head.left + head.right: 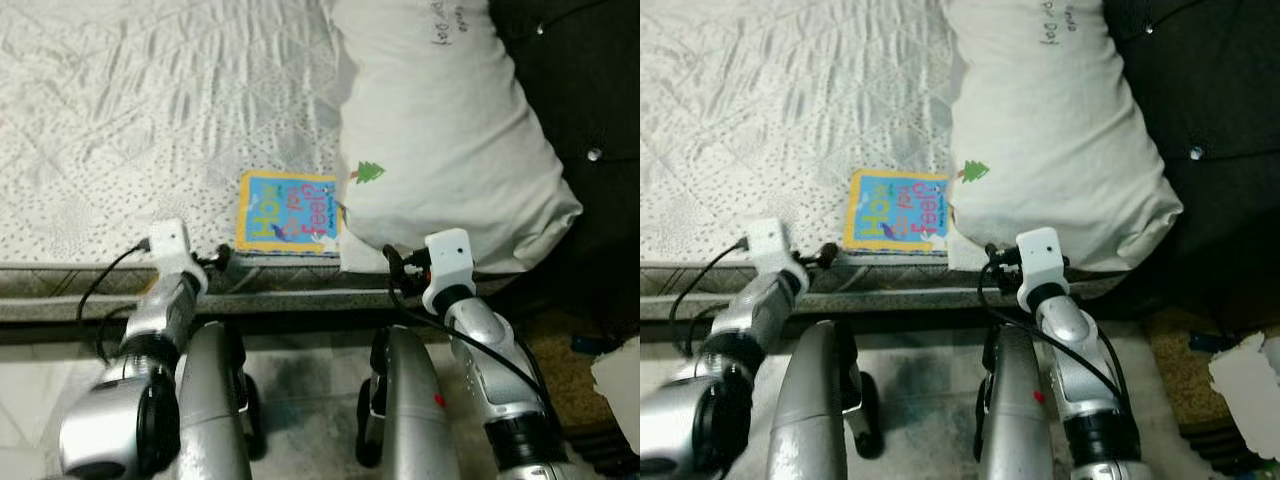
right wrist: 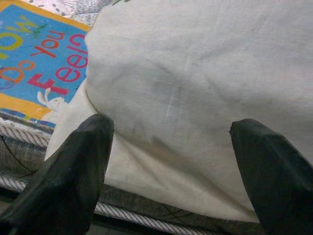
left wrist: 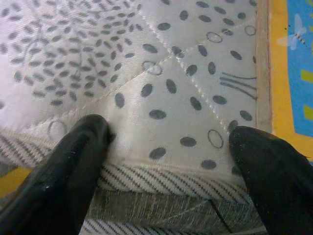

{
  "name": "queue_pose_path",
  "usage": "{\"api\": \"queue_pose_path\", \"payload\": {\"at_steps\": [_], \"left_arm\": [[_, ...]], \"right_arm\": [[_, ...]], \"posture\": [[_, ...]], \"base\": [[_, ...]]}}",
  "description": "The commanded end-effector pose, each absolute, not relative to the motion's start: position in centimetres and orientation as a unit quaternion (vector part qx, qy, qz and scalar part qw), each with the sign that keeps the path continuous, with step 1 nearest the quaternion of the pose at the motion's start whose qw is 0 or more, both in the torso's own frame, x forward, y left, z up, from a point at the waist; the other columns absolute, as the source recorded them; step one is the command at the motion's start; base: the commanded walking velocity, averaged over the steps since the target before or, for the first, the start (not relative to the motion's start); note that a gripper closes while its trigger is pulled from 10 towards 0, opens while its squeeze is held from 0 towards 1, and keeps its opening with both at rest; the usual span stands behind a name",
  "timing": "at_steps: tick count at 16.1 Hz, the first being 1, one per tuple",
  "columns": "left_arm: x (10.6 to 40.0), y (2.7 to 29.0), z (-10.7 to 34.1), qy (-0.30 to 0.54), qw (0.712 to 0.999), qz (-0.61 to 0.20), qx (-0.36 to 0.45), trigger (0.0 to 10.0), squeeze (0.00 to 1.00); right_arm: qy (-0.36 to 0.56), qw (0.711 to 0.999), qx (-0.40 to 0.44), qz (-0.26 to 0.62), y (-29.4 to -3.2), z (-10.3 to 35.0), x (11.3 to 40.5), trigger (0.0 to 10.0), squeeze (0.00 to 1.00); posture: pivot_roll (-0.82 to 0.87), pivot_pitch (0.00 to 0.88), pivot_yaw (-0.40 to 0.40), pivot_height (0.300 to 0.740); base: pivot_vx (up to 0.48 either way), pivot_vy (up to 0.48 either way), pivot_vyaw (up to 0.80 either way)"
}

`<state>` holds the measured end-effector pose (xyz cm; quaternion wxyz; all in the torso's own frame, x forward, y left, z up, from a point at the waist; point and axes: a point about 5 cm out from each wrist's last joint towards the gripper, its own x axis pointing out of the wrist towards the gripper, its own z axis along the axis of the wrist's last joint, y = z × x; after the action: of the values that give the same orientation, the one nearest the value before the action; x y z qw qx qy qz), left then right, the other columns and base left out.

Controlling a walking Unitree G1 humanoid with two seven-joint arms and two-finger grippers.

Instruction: Clean up the room

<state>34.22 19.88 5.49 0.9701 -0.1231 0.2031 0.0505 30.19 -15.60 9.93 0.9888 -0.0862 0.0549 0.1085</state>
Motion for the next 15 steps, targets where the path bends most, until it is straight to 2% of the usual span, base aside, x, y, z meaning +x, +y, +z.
{"api": "queue_pose_path", "payload": {"at_steps": [1, 4, 5, 7, 9, 12, 15], "left_arm": [[32.6, 20.3, 3.4, 0.237, 0.959, 0.080, -0.132, 10.0, 0.00], [31.4, 20.4, 4.1, 0.180, 0.969, 0.115, -0.122, 10.0, 0.00], [30.3, 20.1, 5.3, 0.126, 0.979, 0.126, -0.095, 10.0, 0.00], [29.7, 19.8, 6.9, 0.077, 0.986, 0.129, -0.076, 10.0, 0.00], [29.6, 19.9, 7.8, 0.041, 0.989, 0.128, -0.058, 10.0, 0.00], [30.9, 21.3, 8.9, 0.023, 0.987, 0.152, -0.037, 10.0, 0.00], [31.8, 21.8, 10.0, 0.013, 0.985, 0.171, -0.008, 10.0, 0.00]], "right_arm": [[0.065, 0.988, -0.085, 0.108, -15.7, 9.4, 30.0, 10.0, 0.00], [0.053, 0.990, -0.079, 0.107, -15.2, 9.5, 30.8, 10.0, 0.00], [0.044, 0.992, -0.053, 0.104, -14.5, 10.0, 31.6, 10.0, 0.00], [0.036, 0.993, -0.031, 0.106, -13.2, 10.5, 32.8, 10.0, 0.00], [0.024, 0.993, -0.011, 0.112, -12.2, 10.9, 33.4, 10.0, 0.00], [0.006, 0.992, 0.026, 0.121, -9.6, 12.2, 35.2, 10.0, 0.00], [0.000, 0.990, 0.052, 0.128, -7.4, 13.0, 36.3, 10.0, 0.00]], "posture": [[-0.03, 0.210, -0.034, 0.571], [0.00, 0.184, -0.028, 0.571], [0.02, 0.165, -0.023, 0.571], [0.06, 0.121, -0.012, 0.571], [0.07, 0.099, -0.008, 0.571], [0.11, 0.007, 0.002, 0.597], [0.14, 0.000, 0.001, 0.627]], "base": [[0.000, 0.000, 0.00], [0.000, 0.000, 0.00], [0.000, 0.000, 0.00], [0.000, 0.000, 0.00], [0.000, 0.000, 0.00], [0.000, 0.000, -0.13], [0.000, 0.000, -0.41]]}}
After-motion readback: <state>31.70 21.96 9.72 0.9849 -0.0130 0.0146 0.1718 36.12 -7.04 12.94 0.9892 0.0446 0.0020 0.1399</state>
